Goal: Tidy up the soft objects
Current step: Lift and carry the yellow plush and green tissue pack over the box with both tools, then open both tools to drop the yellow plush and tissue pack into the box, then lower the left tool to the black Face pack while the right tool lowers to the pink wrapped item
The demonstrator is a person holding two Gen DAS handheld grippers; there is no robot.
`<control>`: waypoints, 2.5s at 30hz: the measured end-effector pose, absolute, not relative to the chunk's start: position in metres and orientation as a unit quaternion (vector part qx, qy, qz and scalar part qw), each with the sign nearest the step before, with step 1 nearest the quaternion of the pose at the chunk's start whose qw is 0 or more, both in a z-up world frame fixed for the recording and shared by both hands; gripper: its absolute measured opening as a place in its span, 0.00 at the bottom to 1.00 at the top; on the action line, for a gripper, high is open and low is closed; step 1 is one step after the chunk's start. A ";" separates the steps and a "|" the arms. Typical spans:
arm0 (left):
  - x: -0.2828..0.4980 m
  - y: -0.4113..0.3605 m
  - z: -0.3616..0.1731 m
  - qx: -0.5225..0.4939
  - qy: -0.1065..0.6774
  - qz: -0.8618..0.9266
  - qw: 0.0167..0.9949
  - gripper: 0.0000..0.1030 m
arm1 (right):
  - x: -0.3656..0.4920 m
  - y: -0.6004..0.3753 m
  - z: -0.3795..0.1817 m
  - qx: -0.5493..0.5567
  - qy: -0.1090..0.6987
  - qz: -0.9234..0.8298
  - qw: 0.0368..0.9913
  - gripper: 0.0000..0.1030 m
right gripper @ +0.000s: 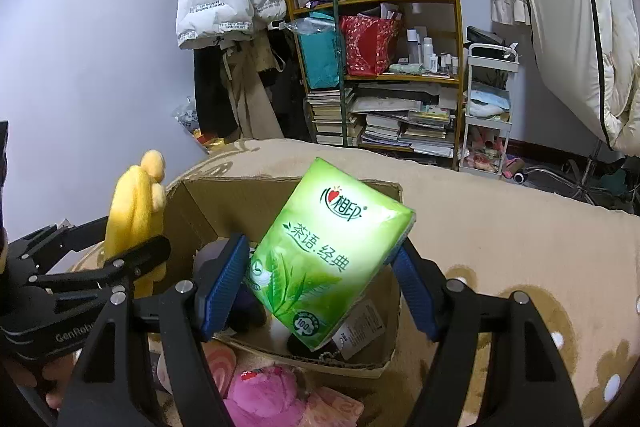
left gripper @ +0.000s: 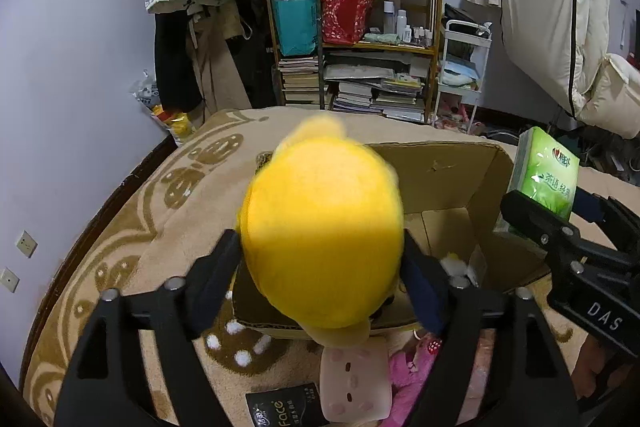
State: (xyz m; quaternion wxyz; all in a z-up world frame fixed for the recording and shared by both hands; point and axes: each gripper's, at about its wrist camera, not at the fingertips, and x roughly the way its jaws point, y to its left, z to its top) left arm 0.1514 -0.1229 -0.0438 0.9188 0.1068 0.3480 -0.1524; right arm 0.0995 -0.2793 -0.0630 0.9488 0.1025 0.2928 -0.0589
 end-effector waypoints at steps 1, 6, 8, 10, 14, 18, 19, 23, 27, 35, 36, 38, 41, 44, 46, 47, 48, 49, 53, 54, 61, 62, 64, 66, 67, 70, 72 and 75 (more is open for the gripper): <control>0.151 -0.123 -0.043 0.111 0.343 -0.147 0.921 0.80 | 0.100 -0.279 -0.063 0.103 0.294 -0.058 0.948 0.75; 0.150 -0.125 -0.048 0.128 0.352 -0.142 0.916 0.81 | 0.104 -0.279 -0.063 0.116 0.302 -0.047 0.945 0.75; 0.149 -0.124 -0.048 0.134 0.354 -0.139 0.915 0.81 | 0.104 -0.279 -0.063 0.119 0.305 -0.040 0.944 0.75; 0.147 -0.123 -0.047 0.136 0.356 -0.137 0.914 0.84 | 0.104 -0.278 -0.061 0.121 0.304 -0.034 0.944 0.78; 0.142 -0.115 -0.041 0.132 0.350 -0.127 0.919 0.94 | 0.098 -0.274 -0.058 0.120 0.299 -0.030 0.946 0.93; 0.137 -0.105 -0.037 0.127 0.359 -0.119 0.917 0.94 | 0.089 -0.271 -0.053 0.116 0.300 -0.032 0.946 0.96; 0.135 -0.102 -0.036 0.124 0.362 -0.115 0.917 0.94 | 0.086 -0.271 -0.051 0.116 0.299 -0.034 0.947 1.00; 0.125 -0.089 -0.032 0.114 0.367 -0.102 0.917 0.94 | 0.071 -0.271 -0.045 0.121 0.295 -0.040 0.947 1.00; 0.115 -0.080 -0.027 0.118 0.376 -0.098 0.914 0.94 | 0.059 -0.272 -0.041 0.128 0.299 -0.045 0.945 1.00; 0.096 -0.061 -0.023 0.113 0.406 -0.088 0.903 0.94 | 0.032 -0.272 -0.040 0.145 0.314 -0.061 0.936 1.00; 0.094 -0.059 -0.024 0.115 0.408 -0.084 0.902 0.94 | 0.029 -0.272 -0.040 0.148 0.316 -0.064 0.935 1.00; 0.090 -0.056 -0.026 0.114 0.415 -0.080 0.899 0.94 | 0.023 -0.273 -0.041 0.153 0.318 -0.065 0.933 1.00; 0.086 -0.052 -0.029 0.115 0.426 -0.076 0.894 0.94 | 0.016 -0.271 -0.045 0.159 0.330 -0.068 0.928 1.00; 0.082 -0.049 -0.033 0.119 0.434 -0.074 0.890 0.94 | 0.010 -0.268 -0.051 0.157 0.346 -0.075 0.922 1.00; 0.081 -0.047 -0.038 0.118 0.442 -0.073 0.886 0.94 | 0.008 -0.266 -0.058 0.162 0.357 -0.077 0.917 1.00; 0.081 -0.047 -0.040 0.117 0.445 -0.073 0.885 0.94 | 0.007 -0.266 -0.061 0.165 0.361 -0.077 0.915 1.00; 0.082 -0.045 -0.043 0.116 0.448 -0.072 0.884 0.94 | 0.007 -0.267 -0.064 0.170 0.365 -0.076 0.912 1.00; 0.082 -0.044 -0.046 0.115 0.447 -0.068 0.884 0.94 | 0.007 -0.267 -0.067 0.173 0.369 -0.076 0.910 1.00; 0.086 -0.040 -0.055 0.107 0.452 -0.062 0.884 0.94 | 0.009 -0.267 -0.082 0.175 0.387 -0.086 0.901 1.00; 0.088 -0.039 -0.058 0.105 0.455 -0.061 0.882 0.94 | 0.011 -0.269 -0.087 0.180 0.393 -0.087 0.898 1.00; 0.104 -0.034 -0.082 0.082 0.487 -0.061 0.868 0.94 | 0.018 -0.281 -0.118 0.213 0.426 -0.107 0.873 1.00; 0.106 -0.034 -0.085 0.079 0.491 -0.061 0.866 0.94 | 0.019 -0.284 -0.124 0.219 0.433 -0.112 0.867 1.00; 0.110 -0.032 -0.091 0.070 0.500 -0.061 0.861 0.94 | 0.021 -0.287 -0.132 0.226 0.443 -0.118 0.860 1.00; 0.114 -0.030 -0.098 0.064 0.508 -0.059 0.857 0.94 | 0.023 -0.290 -0.140 0.227 0.454 -0.127 0.852 1.00; 0.115 -0.030 -0.101 0.061 0.511 -0.058 0.855 0.94 | 0.024 -0.291 -0.142 0.228 0.458 -0.130 0.849 1.00; 0.121 -0.028 -0.110 0.050 0.522 -0.054 0.850 0.94 | 0.026 -0.296 -0.153 0.232 0.472 -0.137 0.839 1.00; 0.123 -0.027 -0.113 0.047 0.527 -0.053 0.847 0.94 | 0.028 -0.297 -0.159 0.226 0.484 -0.145 0.833 1.00; 0.125 -0.026 -0.118 0.048 0.531 -0.050 0.845 0.94 | 0.031 -0.298 -0.166 0.215 0.499 -0.148 0.826 1.00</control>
